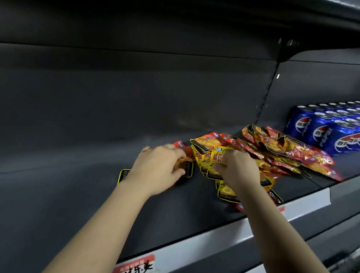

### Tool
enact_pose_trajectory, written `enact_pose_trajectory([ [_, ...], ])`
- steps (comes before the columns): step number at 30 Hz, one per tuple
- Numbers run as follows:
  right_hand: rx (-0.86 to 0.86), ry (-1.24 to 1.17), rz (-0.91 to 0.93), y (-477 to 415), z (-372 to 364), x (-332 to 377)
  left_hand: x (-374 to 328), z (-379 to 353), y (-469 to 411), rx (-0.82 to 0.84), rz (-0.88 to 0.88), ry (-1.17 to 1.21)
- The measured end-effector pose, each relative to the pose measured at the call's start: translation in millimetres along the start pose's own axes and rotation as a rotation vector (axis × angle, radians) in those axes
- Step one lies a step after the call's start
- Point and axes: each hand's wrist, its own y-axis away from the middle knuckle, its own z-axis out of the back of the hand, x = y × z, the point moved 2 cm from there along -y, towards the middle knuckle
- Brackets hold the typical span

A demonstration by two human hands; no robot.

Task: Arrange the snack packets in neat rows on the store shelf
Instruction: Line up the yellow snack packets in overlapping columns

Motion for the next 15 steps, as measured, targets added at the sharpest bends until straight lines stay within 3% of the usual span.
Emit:
enact_pose_trajectory([
  [10, 0.075, 0.043, -0.078, -3.6, -11.4, 3.5, 14.2, -21.2, 13.2, 0.069, 0.038, 0.036],
  [15, 0.067, -0.106, -0.086, -2.6, -3.9, -6.6, 14.3, -18.7, 14.2, 0.023, 0.054, 0.121],
])
